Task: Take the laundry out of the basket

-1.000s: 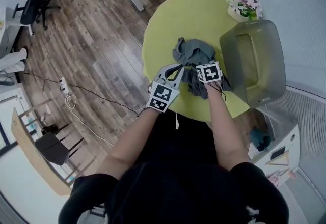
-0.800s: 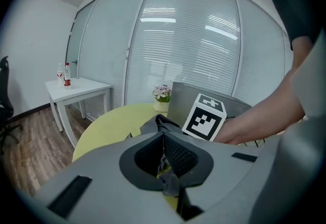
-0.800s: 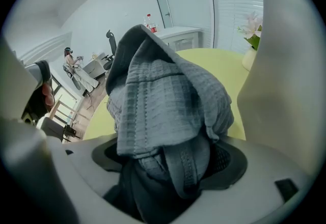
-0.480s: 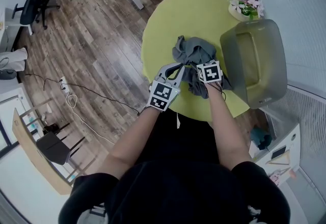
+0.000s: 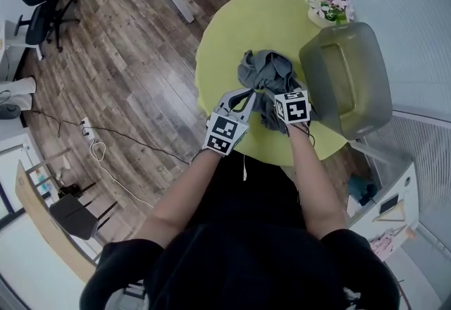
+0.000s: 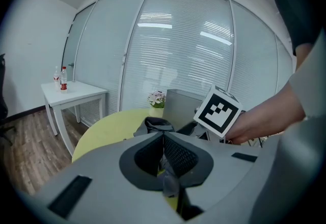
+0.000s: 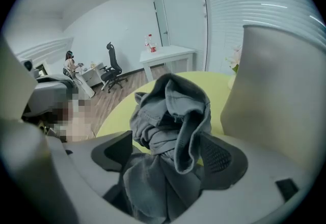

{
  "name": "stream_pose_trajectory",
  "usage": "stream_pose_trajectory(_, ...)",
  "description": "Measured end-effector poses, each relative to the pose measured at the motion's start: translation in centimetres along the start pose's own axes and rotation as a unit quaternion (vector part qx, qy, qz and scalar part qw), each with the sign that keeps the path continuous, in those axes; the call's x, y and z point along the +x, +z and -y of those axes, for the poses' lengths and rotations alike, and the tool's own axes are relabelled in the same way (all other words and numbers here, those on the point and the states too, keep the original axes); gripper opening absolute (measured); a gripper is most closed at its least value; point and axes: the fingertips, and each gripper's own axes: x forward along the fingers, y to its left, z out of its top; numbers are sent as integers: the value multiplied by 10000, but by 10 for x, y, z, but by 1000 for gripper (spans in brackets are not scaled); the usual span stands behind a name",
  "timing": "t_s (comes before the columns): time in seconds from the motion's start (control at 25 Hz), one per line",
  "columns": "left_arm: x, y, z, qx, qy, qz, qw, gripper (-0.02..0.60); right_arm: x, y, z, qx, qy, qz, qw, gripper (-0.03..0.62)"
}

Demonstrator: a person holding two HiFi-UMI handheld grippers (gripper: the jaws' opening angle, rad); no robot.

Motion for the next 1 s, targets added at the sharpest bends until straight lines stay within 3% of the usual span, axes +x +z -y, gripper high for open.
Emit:
stream_pose_trajectory(0.24,-33,24,3,152,-171,263,9994,11,-72,38,-27,-47,41,1147,9934,400)
stream_pose_trajectory(0.52,-75,72,22,501,-631,706,9942,11,-179,81,-65,-320,49,2624,9644,384)
stream_pose_trajectory(0.76,-110,122,53,489,-1227,1171,9843,11,-254,86,-83,-282,-219,3422,9389,224)
stream_pose_trajectory(0.88,-124,138,70,795,-1405,1319,9780,11,-282,83,-88,-318,-383,3685,9283,88)
stream_pose_trajectory(1.0,-130,147,84,1101,-1499,1431,9721,11,-302,79,-97,-444,-378,3839,9215,41)
